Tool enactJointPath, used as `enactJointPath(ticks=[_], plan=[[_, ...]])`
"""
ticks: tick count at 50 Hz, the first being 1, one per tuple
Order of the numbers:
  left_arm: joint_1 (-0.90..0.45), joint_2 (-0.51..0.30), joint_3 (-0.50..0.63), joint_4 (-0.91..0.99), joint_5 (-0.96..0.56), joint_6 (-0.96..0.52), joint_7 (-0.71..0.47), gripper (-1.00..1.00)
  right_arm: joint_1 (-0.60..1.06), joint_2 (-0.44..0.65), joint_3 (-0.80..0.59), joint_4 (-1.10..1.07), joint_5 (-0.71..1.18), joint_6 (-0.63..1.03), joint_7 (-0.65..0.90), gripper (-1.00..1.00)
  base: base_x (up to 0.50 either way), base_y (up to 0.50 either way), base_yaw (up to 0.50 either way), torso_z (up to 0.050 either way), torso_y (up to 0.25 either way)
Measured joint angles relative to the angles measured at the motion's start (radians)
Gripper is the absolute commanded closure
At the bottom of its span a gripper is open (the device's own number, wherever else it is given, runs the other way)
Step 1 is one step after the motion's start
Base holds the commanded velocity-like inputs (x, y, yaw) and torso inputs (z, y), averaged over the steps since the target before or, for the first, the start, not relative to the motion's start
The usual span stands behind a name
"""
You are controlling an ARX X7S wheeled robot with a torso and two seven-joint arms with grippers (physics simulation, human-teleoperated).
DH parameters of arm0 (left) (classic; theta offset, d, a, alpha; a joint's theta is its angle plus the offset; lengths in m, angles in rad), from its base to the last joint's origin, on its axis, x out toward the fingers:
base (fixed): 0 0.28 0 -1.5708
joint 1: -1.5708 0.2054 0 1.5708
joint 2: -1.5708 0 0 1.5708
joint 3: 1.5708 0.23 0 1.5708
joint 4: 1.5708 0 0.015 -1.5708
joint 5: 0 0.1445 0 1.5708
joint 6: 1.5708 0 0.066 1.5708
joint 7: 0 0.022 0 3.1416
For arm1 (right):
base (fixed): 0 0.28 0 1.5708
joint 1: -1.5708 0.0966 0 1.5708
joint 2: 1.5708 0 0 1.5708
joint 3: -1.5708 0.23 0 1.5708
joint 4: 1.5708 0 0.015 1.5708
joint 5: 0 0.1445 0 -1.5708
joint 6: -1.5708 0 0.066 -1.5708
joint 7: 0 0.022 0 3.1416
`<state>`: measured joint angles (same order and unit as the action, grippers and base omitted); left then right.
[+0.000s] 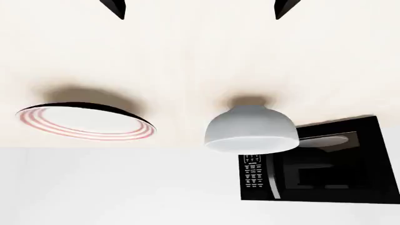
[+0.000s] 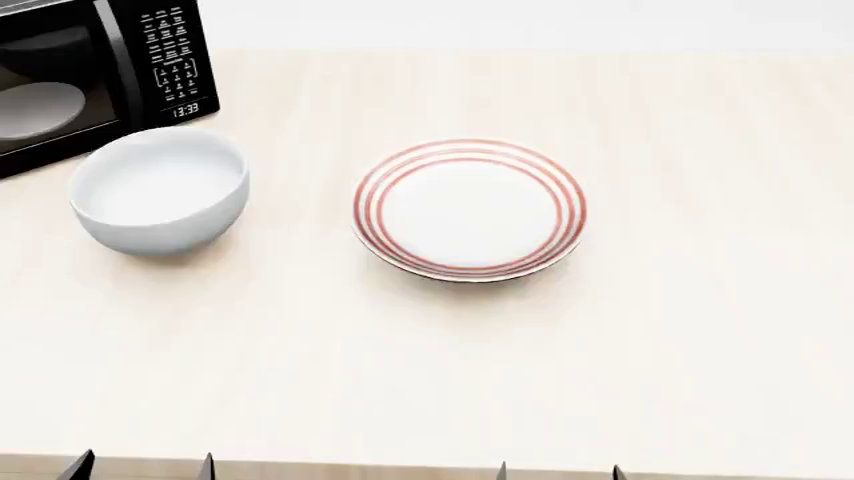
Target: Pick up the white bowl and put it on the plate.
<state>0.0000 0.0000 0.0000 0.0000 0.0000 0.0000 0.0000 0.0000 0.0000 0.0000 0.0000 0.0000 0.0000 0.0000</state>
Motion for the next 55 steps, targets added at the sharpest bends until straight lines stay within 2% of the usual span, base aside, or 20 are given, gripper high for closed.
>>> enactJointPath(ticks=[40,55], plan=[[0.015,-0.079,0.092,0.011,-0.067,0.03,-0.065,-1.0,0.002,0.073,-0.091,-0.015,0.032,0.005,0.109,-1.0,0.0,0.0,0.0,0.0,0.0],[0.06,-0.114,0.089,0.159,-0.089,-0.011,-0.1,-1.0,-0.05,0.103,-0.094,-0.266,0.039,0.097,0.156,-1.0,0.0,0.0,0.0,0.0,0.0]])
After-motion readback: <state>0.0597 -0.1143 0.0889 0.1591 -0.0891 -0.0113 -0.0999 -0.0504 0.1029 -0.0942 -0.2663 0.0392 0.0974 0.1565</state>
